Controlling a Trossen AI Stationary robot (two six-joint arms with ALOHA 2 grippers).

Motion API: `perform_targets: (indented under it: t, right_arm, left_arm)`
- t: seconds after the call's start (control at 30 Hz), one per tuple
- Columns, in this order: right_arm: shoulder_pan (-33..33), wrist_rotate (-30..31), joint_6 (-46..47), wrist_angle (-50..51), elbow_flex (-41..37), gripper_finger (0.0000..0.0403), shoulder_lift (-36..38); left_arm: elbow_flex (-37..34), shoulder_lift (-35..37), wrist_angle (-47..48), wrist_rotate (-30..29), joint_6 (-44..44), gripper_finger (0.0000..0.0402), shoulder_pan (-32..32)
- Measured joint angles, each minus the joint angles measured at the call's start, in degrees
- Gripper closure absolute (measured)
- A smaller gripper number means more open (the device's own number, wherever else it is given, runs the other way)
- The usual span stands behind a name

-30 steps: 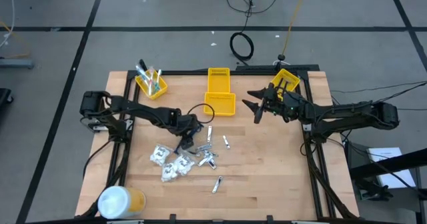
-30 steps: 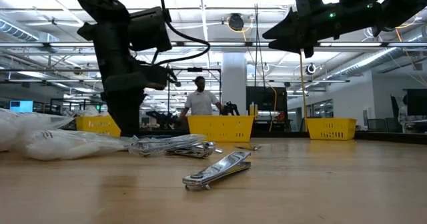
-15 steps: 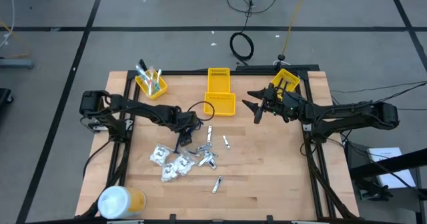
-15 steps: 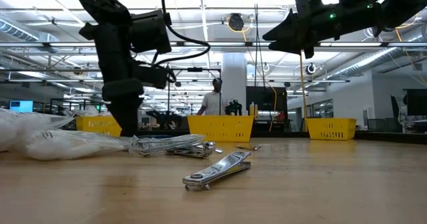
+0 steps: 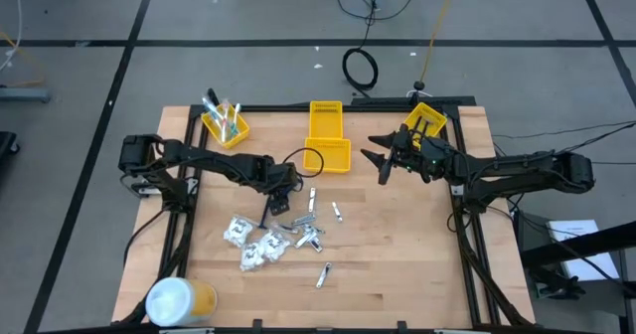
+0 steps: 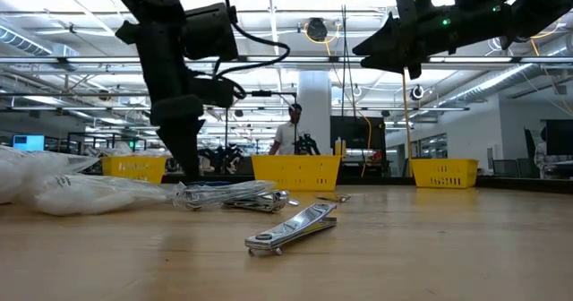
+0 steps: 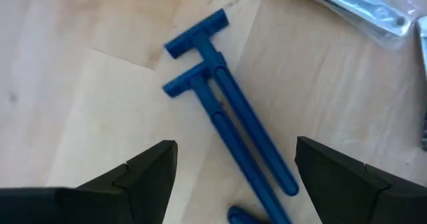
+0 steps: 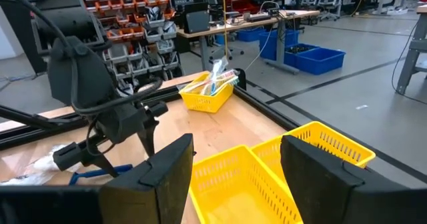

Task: Pick & Place Travel size toiletries
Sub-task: Put the blue razor into the right yellow bin

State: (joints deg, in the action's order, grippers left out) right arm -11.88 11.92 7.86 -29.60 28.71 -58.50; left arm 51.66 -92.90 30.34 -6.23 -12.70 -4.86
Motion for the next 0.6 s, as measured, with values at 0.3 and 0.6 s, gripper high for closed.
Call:
perform_targets:
  t: [0.3, 0.6]
  right_arm:
    - [-0.02, 0.00, -0.04, 1.19, 0.00, 0.0190, 0.00]
    - [-0.02, 0.00, -0.42, 1.17, 0.00, 0.0190, 0.00]
  left_arm:
    - [0.30, 0.02, 1.10, -8.66, -3.80, 0.0103, -1.28]
    - [0.19, 0.02, 0.65, -5.10, -6.96, 0.0103, -2.23]
